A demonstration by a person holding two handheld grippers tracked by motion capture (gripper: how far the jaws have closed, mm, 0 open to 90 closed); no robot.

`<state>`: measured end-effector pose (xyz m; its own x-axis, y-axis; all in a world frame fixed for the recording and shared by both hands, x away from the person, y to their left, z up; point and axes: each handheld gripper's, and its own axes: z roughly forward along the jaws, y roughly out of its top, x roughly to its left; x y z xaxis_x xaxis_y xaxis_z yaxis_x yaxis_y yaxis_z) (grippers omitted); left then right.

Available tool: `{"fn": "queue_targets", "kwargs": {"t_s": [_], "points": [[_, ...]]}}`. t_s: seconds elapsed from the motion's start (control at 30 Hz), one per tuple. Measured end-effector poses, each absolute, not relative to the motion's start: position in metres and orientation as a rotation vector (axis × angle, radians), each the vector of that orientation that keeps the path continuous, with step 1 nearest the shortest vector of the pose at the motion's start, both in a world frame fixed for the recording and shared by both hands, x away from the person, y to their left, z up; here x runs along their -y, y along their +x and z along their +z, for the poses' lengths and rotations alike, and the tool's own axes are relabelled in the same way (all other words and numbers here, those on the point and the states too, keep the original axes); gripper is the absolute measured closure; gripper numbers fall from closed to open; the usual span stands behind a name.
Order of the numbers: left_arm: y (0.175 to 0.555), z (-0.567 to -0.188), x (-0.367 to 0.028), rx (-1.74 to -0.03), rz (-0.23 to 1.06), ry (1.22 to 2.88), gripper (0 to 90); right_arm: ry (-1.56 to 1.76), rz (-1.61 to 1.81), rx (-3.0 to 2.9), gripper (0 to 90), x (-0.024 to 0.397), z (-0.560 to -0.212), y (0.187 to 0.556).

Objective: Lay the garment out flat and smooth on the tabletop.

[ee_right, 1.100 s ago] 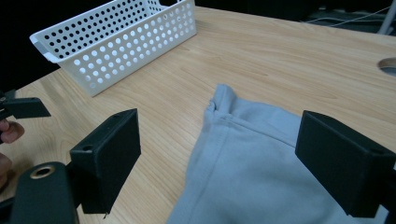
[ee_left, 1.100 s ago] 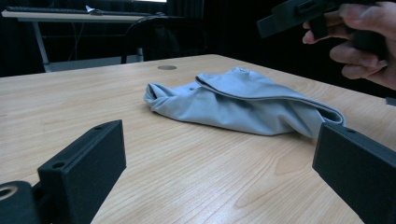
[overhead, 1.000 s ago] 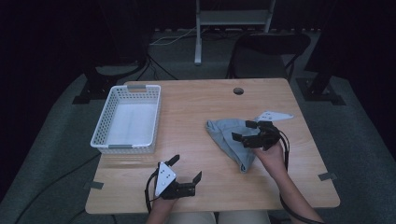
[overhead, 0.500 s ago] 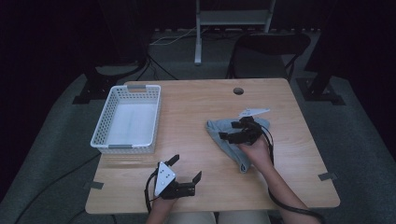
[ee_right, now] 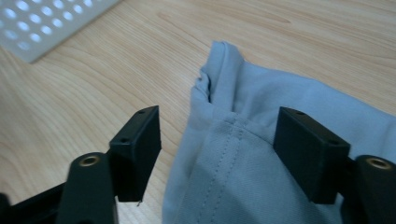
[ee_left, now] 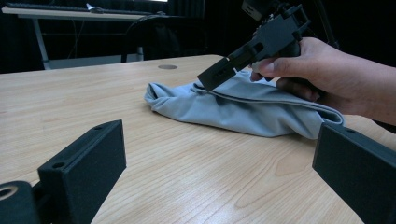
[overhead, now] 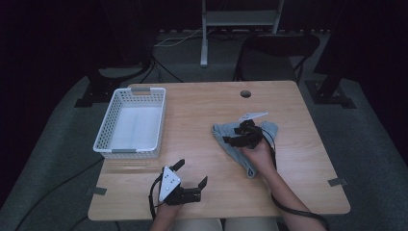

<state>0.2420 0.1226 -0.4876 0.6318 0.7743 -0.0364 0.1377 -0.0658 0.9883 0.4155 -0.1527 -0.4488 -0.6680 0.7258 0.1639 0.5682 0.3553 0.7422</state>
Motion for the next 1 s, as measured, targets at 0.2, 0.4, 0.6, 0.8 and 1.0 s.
{"fn": "queue_targets", "kwargs": {"t_s": [0.2,0.4,0.6,0.8,1.0], "points": [[0.242,-0.488,-0.123,-0.784,0.621,1.577,3.8,1.207,1.12,-2.388,45.8,0.15,-0.454,0.416],[0.242,-0.488,-0.123,-0.786,0.616,1.577,3.8,1.25,1.119,-2.324,62.7,0.154,-0.455,0.414],[0.243,-0.487,-0.123,-0.788,0.611,1.579,3.8,1.231,1.165,-2.279,80.7,0.161,-0.448,0.409],[0.243,-0.487,-0.124,-0.79,0.61,1.578,3.9,1.238,1.197,-2.246,85.6,0.174,-0.436,0.401],[0.243,-0.487,-0.123,-0.792,0.611,1.576,3.9,1.264,1.23,-2.204,86.3,0.196,-0.425,0.393]]}}
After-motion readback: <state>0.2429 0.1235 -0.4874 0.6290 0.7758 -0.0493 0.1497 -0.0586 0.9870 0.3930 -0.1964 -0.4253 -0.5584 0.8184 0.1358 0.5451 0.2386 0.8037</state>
